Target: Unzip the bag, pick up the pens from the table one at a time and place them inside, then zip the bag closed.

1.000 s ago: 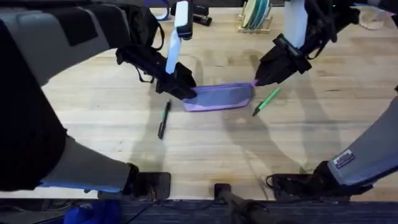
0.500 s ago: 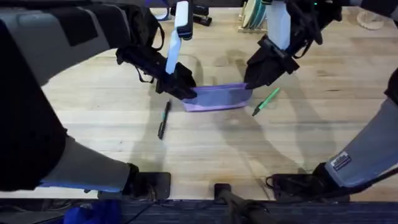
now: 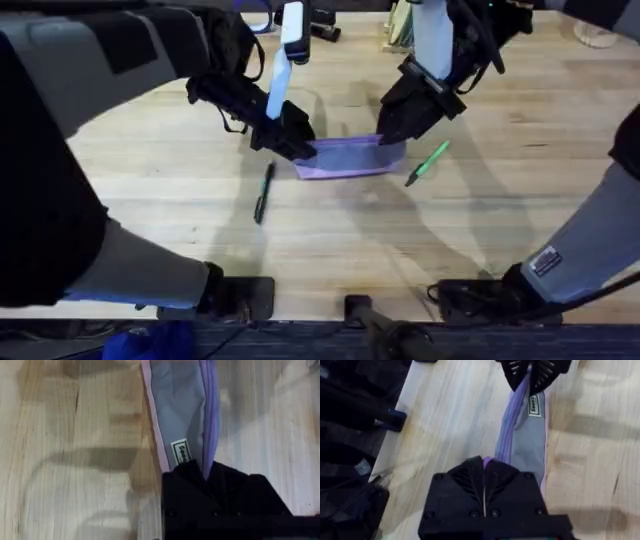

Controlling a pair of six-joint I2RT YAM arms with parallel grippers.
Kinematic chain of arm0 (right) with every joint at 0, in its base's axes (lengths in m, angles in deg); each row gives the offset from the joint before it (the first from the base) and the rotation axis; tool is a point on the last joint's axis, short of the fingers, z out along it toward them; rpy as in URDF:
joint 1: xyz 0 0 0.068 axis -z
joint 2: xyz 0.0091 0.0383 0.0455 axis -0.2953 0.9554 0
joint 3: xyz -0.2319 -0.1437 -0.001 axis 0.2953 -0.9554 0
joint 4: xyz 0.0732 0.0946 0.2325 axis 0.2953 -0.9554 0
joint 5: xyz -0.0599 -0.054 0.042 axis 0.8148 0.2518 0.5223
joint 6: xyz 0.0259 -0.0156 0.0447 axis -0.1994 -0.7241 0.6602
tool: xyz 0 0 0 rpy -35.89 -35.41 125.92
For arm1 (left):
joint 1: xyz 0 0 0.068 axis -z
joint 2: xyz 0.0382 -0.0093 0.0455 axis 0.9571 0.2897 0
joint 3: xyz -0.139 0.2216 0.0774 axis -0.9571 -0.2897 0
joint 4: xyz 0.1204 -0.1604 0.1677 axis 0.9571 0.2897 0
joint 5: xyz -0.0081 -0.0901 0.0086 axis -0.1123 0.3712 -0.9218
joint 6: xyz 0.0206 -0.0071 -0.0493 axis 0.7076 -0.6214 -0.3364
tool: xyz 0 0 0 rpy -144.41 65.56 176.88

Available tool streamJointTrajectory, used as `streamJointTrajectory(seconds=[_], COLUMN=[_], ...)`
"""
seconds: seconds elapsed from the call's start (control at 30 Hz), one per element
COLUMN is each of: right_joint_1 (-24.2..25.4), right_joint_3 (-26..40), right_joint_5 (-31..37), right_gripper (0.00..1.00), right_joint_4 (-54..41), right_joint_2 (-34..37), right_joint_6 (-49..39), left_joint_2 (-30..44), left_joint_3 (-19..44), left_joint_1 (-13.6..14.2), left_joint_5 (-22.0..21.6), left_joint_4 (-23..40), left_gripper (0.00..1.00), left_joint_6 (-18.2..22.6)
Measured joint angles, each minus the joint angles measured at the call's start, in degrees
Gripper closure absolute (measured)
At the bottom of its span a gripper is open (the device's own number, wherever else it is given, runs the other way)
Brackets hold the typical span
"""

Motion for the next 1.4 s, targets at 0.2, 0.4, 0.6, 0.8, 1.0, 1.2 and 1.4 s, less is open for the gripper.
streamJointTrajectory(seconds=[0.2,0.4,0.6,0.8,1.0,1.2,1.4], right_joint_1=[-1.75,-4.0,-6.62,-8.7,-10.5,-12.51,-14.55], right_joint_3=[0.0,0.0,0.22,1.64,3.79,4.17,4.17], right_joint_5=[-0.52,-0.65,-0.62,-0.23,0.27,0.45,0.62], right_gripper=[0.972,0.972,0.972,0.972,0.973,0.973,0.973], right_joint_4=[0.19,1.28,2.65,2.91,4.59,7.24,9.64], right_joint_2=[-0.01,-0.01,0.01,-0.01,0.01,0.0,0.01], right_joint_6=[0.0,0.0,0.24,0.76,2.42,4.91,6.71], left_joint_2=[0.0,0.0,0.0,0.0,0.0,0.0,0.0], left_joint_3=[0.0,0.0,0.0,0.0,0.0,0.0,0.0], left_joint_1=[0.0,0.0,0.0,0.0,0.0,-0.04,-0.04], left_joint_5=[-0.04,-0.11,-0.29,-0.52,-0.57,-0.54,-0.56], left_joint_4=[0.09,0.15,0.31,0.48,0.42,0.39,0.46], left_gripper=[0.959,0.959,0.959,0.959,0.959,0.959,0.959], left_joint_6=[0.0,0.0,0.0,0.0,0.0,0.0,0.0])
